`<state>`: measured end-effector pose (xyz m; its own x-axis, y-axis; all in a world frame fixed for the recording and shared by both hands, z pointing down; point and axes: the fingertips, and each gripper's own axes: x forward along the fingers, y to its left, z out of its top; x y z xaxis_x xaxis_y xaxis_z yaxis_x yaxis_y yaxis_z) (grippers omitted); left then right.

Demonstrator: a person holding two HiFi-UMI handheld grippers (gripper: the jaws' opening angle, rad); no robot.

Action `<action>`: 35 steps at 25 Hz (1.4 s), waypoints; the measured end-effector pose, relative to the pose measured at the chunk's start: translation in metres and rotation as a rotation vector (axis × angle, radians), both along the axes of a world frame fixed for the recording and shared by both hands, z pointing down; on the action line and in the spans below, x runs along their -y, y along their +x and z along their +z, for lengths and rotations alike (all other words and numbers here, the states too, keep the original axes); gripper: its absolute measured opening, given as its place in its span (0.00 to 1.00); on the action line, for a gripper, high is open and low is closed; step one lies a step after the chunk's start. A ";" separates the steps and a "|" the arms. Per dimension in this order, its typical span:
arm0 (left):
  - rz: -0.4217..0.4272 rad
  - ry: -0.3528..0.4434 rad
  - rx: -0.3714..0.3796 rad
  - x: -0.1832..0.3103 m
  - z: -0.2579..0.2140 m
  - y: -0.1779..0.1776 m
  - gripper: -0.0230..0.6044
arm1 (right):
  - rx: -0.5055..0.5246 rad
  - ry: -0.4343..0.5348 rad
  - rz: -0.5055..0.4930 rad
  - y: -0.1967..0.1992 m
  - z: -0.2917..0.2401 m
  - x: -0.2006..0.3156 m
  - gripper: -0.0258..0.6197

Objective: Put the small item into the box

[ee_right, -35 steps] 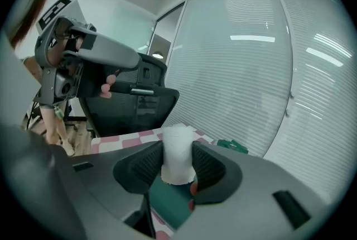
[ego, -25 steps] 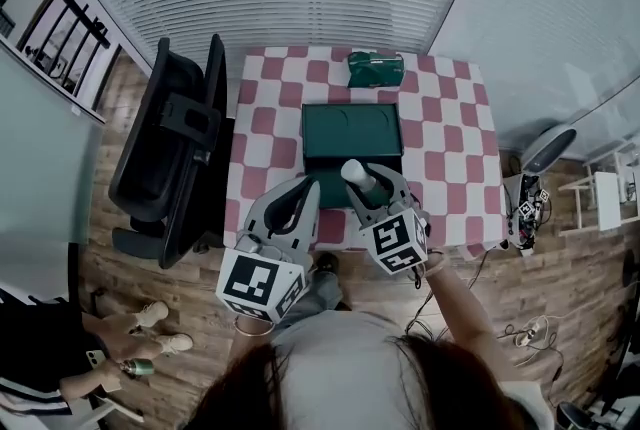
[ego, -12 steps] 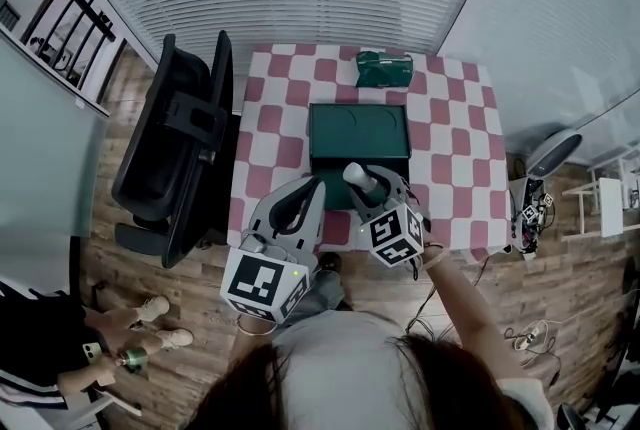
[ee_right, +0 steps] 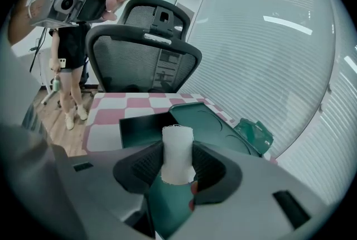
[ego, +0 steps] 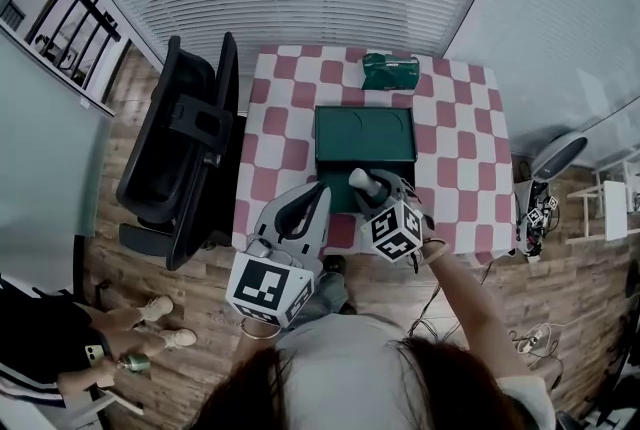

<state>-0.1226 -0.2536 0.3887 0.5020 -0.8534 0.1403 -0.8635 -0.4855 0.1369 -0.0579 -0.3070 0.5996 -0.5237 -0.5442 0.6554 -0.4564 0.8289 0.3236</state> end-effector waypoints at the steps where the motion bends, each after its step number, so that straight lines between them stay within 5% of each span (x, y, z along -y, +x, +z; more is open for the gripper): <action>1: 0.000 -0.001 0.001 0.000 0.001 0.000 0.05 | -0.008 -0.006 -0.002 0.000 0.003 0.001 0.32; 35: -0.030 -0.028 0.019 0.003 0.010 -0.009 0.05 | -0.171 -0.202 -0.042 -0.001 0.067 0.012 0.32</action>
<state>-0.1312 -0.2571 0.3987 0.4734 -0.8637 0.1731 -0.8801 -0.4557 0.1335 -0.0585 -0.3193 0.6667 -0.4151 -0.3737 0.8295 -0.3733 0.9014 0.2193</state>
